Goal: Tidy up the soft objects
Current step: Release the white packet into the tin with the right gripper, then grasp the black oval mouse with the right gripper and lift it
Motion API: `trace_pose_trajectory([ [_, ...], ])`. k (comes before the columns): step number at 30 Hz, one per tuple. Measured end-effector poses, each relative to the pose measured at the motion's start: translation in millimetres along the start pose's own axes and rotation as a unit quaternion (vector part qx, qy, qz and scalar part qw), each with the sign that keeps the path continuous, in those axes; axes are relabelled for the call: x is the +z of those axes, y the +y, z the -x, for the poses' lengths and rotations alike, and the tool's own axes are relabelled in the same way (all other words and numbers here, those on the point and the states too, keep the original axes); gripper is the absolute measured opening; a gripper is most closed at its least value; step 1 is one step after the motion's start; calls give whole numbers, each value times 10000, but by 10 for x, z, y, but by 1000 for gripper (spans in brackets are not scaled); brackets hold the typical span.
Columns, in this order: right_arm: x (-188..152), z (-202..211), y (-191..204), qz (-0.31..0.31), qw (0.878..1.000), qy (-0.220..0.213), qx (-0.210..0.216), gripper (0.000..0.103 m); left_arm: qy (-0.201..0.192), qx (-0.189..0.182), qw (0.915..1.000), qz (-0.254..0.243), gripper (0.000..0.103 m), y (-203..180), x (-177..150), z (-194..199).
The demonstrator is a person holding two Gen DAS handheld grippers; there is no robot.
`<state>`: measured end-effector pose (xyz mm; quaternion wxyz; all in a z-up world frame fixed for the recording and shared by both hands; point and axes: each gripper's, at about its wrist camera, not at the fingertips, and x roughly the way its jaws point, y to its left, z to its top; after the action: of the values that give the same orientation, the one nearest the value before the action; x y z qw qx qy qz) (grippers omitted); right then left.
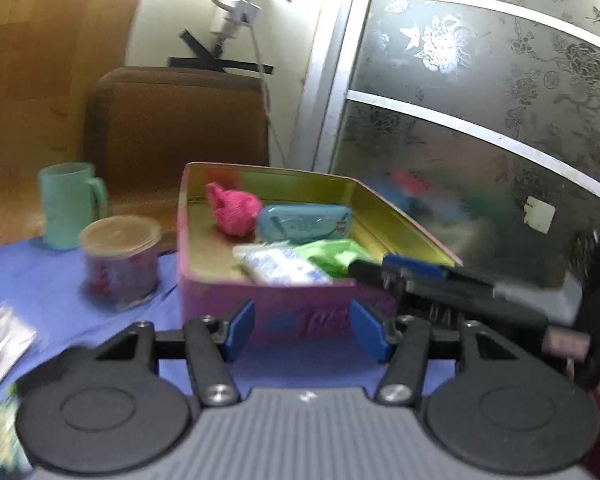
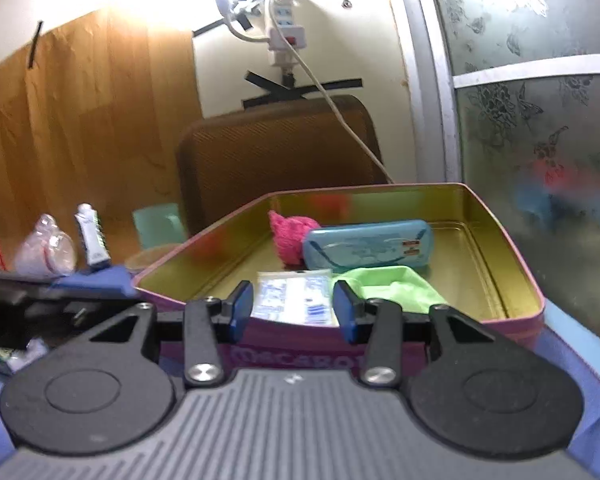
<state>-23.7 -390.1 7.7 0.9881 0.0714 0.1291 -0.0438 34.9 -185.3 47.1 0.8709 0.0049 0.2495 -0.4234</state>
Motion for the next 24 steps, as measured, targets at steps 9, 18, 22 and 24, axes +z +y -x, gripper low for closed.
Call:
trace_pose_trajectory([
  [9, -107, -24, 651, 350, 9937, 377, 999, 53, 347, 656, 9945, 735, 55, 611, -654, 571],
  [18, -124, -726, 1306, 1071, 9641, 1341, 2027, 53, -75, 598, 9755, 2118, 54, 1214, -858, 846],
  [22, -133, -1031, 1524, 1546, 9500, 1562, 2218, 54, -284, 678, 9652, 2509, 54, 1330, -897, 891],
  [24, -133, -1097, 1575, 1668, 9461, 1589, 2275, 57, -333, 747, 9635, 2548, 54, 1346, -912, 906],
])
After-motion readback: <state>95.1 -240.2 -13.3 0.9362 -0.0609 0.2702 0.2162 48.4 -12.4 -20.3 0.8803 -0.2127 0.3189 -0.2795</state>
